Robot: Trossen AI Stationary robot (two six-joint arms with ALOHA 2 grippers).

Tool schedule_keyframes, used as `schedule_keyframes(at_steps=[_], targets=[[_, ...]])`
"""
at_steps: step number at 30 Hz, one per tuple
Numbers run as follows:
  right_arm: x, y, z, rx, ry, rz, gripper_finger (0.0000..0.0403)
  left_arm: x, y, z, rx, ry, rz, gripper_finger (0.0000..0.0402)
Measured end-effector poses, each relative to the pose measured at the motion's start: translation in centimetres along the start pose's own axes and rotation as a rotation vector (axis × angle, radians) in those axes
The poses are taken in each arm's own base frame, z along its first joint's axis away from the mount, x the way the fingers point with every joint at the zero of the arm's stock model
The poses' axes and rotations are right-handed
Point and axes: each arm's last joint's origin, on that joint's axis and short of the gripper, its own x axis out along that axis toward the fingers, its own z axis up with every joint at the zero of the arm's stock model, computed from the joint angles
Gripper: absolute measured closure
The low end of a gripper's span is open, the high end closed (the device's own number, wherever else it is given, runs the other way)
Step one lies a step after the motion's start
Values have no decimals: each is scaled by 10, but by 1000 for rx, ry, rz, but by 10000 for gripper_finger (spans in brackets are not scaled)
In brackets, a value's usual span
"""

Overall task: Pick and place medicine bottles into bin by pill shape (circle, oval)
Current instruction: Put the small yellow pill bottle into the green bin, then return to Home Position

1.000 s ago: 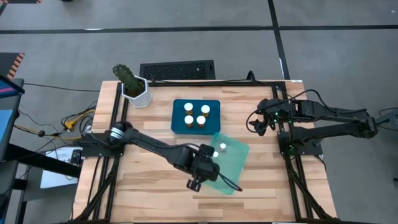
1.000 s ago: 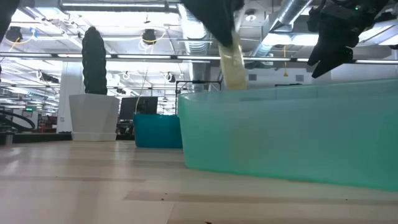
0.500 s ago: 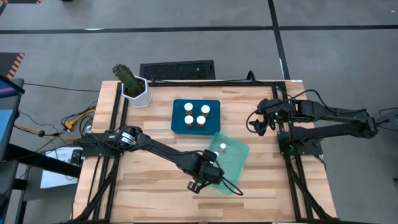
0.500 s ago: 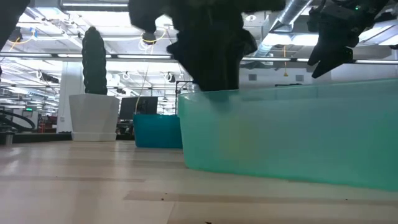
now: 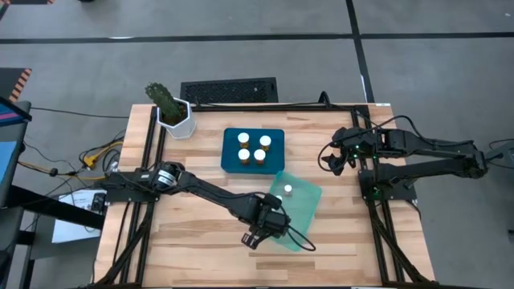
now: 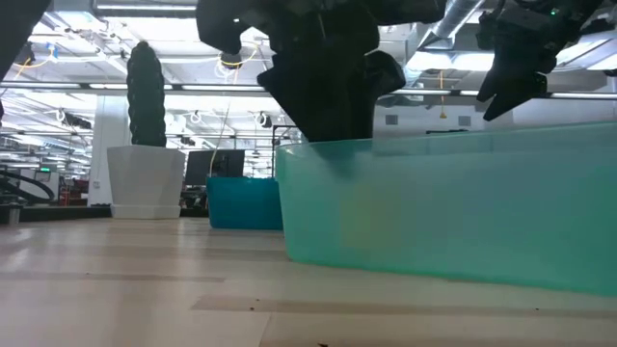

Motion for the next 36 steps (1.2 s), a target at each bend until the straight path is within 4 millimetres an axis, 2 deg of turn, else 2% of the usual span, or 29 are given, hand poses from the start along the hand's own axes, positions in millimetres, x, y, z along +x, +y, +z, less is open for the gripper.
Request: schedule_keyframes(at_steps=[12, 20, 25, 31, 36], targets=[[0, 0, 0, -3, 0, 0, 69, 0, 0, 1, 7, -12, 1, 276], [0, 0, 0, -3, 0, 0, 69, 0, 0, 1, 2, -12, 2, 220], [0, 0, 0, -3, 0, 0, 69, -1, 1, 1, -21, -7, 25, 201], [0, 0, 0, -3, 1, 0, 69, -15, 4, 8, -33, -39, 34, 195], [0, 0, 0, -4, 0, 0, 69, -41, 7, 16, -48, -67, 39, 195]])
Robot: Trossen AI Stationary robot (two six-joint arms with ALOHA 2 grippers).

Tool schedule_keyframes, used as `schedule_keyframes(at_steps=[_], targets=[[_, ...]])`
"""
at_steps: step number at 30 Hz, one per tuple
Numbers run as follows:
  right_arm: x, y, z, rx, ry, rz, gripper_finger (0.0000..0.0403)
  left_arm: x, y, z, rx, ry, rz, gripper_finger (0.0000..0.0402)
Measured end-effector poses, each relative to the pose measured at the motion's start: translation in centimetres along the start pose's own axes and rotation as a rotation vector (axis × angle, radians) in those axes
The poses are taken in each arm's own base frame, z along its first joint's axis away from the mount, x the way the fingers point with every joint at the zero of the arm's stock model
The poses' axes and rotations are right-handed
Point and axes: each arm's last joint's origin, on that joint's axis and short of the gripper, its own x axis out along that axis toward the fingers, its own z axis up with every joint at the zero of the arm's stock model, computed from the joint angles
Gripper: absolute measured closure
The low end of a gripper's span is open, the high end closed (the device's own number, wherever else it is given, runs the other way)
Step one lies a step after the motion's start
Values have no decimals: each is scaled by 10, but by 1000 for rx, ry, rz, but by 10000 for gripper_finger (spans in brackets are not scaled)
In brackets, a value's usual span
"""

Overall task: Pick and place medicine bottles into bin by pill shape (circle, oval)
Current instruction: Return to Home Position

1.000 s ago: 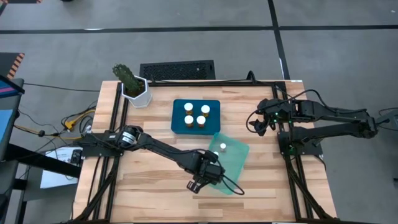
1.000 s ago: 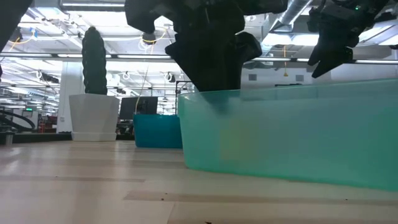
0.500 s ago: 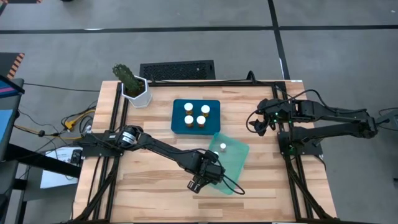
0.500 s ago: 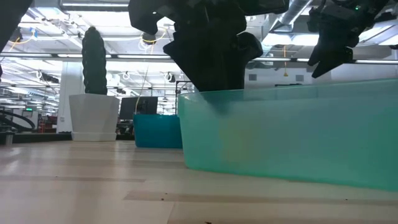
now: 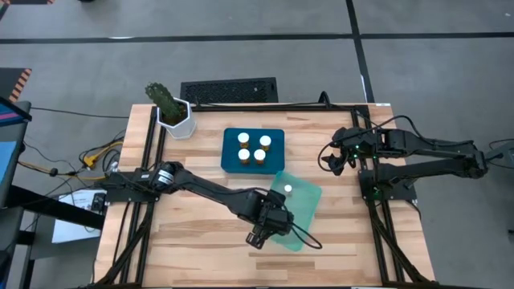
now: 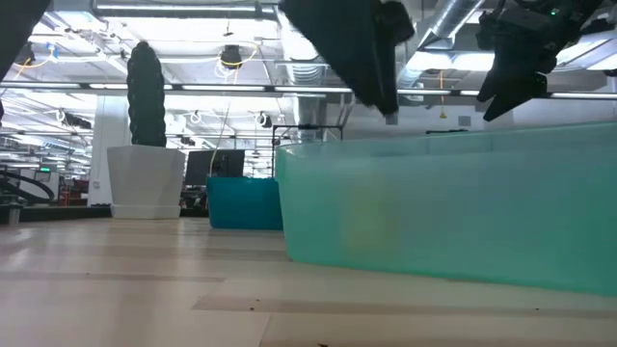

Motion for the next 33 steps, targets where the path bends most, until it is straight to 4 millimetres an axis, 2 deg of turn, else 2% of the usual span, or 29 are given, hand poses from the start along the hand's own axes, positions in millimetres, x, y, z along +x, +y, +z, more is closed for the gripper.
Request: schedule_keyframes(at_steps=[7, 11, 15, 19, 23, 25, 27, 30, 33], targets=[[0, 0, 0, 0, -1, 0, 69, -63, 17, 8, -52, -33, 82, 195], [-2, 0, 1, -9, -25, 13, 69, -107, 32, -12, -144, -73, 143, 195], [-12, 2, 6, -63, -114, 94, 69, -166, 50, -42, -253, -154, 181, 195], [-32, -1, 7, -122, -252, 178, 69, -229, 62, -82, -350, -309, 257, 195], [-63, -12, -4, -130, -399, 224, 69, -271, 63, -131, -433, -474, 315, 196], [-80, -19, -12, -116, -486, 254, 69, -282, 59, -157, -467, -562, 338, 196], [-96, -27, -21, -93, -571, 285, 69, -285, 51, -184, -511, -638, 355, 196], [-112, -37, -35, -41, -686, 336, 69, -275, 39, -222, -573, -748, 378, 196], [-112, -43, -48, 15, -772, 383, 69, -254, 25, -255, -621, -860, 387, 196]])
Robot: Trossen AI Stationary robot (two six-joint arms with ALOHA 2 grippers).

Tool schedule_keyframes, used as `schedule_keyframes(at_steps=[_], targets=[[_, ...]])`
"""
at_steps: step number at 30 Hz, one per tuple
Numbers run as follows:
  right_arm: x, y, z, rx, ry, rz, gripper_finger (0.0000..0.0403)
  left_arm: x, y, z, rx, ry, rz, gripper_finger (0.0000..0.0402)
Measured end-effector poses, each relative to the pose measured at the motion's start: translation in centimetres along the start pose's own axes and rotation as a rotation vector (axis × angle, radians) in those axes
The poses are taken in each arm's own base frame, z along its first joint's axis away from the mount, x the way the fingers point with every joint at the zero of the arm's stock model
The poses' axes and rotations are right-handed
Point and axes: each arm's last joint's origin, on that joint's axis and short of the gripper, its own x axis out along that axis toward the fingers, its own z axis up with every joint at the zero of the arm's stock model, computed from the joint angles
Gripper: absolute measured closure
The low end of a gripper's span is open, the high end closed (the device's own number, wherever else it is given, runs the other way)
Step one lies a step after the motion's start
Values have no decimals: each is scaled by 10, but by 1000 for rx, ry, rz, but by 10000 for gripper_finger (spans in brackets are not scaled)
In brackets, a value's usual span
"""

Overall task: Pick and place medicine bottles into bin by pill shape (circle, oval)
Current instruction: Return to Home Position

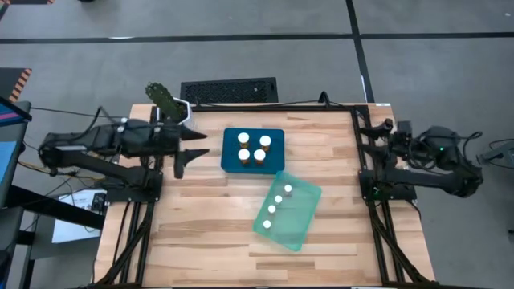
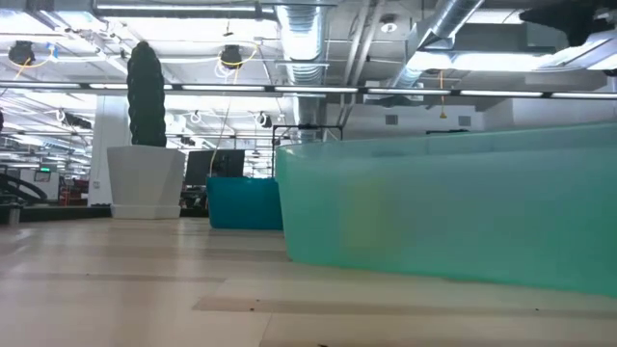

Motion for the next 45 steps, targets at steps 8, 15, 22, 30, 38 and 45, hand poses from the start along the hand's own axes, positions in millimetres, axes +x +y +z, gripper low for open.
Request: schedule_keyframes(at_steps=[8, 15, 22, 30, 38, 45], targets=[[27, -15, -56, 118, 33, -10, 69, -10, 14, -97, -250, -143, -47, 196], [47, -22, -86, 191, 44, 20, 69, -16, 22, -151, -430, -199, -103, 196], [54, -25, -102, 205, 70, 42, 69, -19, 26, -183, -499, -236, -124, 196], [62, -29, -130, 239, 154, 69, 69, -12, 27, -210, -540, -219, -144, 196], [67, -32, -147, 258, 166, 68, 69, -2, 26, -227, -544, -175, -129, 196], [67, -33, -147, 257, 166, 59, 69, 5, 25, -239, -524, -148, -121, 196]])
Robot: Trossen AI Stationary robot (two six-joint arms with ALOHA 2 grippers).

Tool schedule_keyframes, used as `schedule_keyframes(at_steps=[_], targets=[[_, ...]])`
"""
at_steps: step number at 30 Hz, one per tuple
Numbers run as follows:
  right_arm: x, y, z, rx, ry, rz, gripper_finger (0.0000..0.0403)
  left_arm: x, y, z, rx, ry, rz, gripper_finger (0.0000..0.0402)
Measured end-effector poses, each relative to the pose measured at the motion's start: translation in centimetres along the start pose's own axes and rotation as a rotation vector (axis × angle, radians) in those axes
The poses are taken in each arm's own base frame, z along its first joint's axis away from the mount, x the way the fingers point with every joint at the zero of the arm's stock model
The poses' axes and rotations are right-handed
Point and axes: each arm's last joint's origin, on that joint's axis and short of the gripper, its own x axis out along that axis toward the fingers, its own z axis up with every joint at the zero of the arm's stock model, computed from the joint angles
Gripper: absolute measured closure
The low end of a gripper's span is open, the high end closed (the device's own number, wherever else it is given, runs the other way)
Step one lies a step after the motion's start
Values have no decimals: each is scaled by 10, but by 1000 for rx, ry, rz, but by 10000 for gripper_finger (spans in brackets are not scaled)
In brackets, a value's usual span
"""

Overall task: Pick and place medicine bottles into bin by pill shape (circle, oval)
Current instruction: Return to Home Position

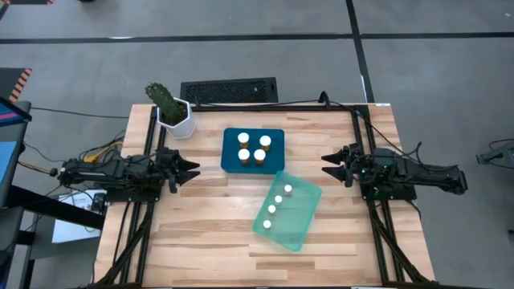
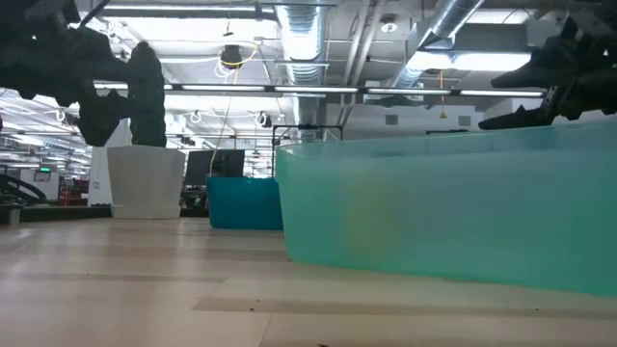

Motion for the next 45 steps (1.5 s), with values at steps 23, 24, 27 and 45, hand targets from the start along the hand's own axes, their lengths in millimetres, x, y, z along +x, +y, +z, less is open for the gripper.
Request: schedule_keyframes(at_steps=[23, 24, 27, 45], targets=[[0, 1, 0, -155, -5, 16, 69, 1, 2, 2, 51, -59, 90, 195], [1, 1, 0, -204, -4, 40, 69, 2, 2, 1, 72, -57, 86, 195], [0, 4, 1, -311, 0, 109, 69, 2, 0, 1, 260, -53, 31, 195], [8, -1, -8, -438, -40, 124, 69, 8, 0, -3, 492, -111, -155, 195]])
